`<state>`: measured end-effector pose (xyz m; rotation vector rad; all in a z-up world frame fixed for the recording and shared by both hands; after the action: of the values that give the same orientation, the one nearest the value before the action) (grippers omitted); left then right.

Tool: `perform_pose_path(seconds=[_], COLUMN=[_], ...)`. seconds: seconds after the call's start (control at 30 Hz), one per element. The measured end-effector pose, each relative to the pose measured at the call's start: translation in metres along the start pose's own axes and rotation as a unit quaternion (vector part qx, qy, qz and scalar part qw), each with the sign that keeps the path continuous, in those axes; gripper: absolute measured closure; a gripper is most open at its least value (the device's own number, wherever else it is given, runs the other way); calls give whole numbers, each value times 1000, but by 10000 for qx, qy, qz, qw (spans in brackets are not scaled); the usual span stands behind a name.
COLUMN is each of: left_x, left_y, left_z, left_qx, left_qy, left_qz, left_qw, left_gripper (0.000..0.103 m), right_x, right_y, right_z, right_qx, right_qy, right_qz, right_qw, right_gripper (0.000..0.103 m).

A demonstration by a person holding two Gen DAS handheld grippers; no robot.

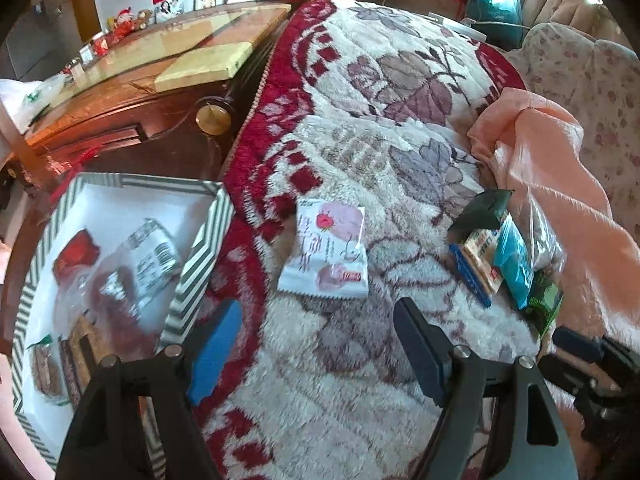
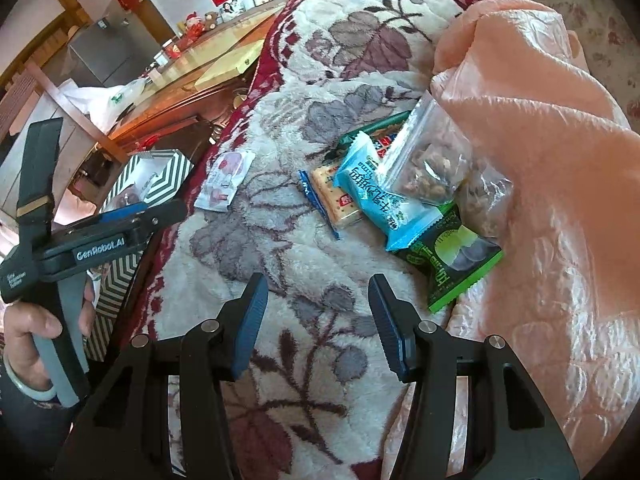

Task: Organize snacks
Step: 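Move both tools back toward the pink strawberry packet and snack pile, then grasp the pink strawberry packet with the left tool while the right tool grasps the blue milk sachima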

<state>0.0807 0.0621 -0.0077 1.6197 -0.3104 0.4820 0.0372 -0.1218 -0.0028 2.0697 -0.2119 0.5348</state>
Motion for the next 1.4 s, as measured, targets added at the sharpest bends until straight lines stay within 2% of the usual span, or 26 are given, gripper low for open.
perform_pose_path(seconds=[0.33, 0.6, 0.87, 1.07, 1.17, 1.27, 1.4], left_x=[21, 24, 29, 31, 31, 32, 31], left_y=[-35, -62, -75, -78, -78, -80, -80], left_z=[23, 20, 25, 27, 29, 29, 28], left_qx=[-283, -160, -179, -148, -142, -163, -159], left_qy=[-120, -68, -103, -103, -109, -84, -113], left_qz=[-274, -515, -596, -611, -602, -620, -629], left_qw=[9992, 9985, 9980, 9980, 9980, 9979, 9978], left_gripper=[23, 23, 23, 23, 21, 20, 20], right_x=[0, 1, 1, 16, 24, 31, 46], right_y=[-4, -5, -7, -4, -11, -22, -35], right_z=[8, 19, 23, 38, 45, 42, 40], right_qx=[-7, -70, -101, -336, -329, -119, -290], right_qy=[-81, -209, -178, -78, 73, 302, 758], right_qz=[-55, -59, -84, 183, 81, -131, -290], right_qw=[10000, 9997, 9998, 9992, 9994, 9994, 9963], right_gripper=[51, 51, 51, 51, 51, 51, 51])
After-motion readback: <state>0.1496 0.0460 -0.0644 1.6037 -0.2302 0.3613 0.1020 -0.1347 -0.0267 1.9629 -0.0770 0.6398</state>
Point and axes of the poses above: each gripper's, at about its wrist camera, not at the fingertips, and y roughly against the way its jaws point, z to its right, x to its top, the point moved 7 cm from there along -y, roughly the way its jaws point, and after that the axes turned 8 degrees about x, right-handed, at the moved point
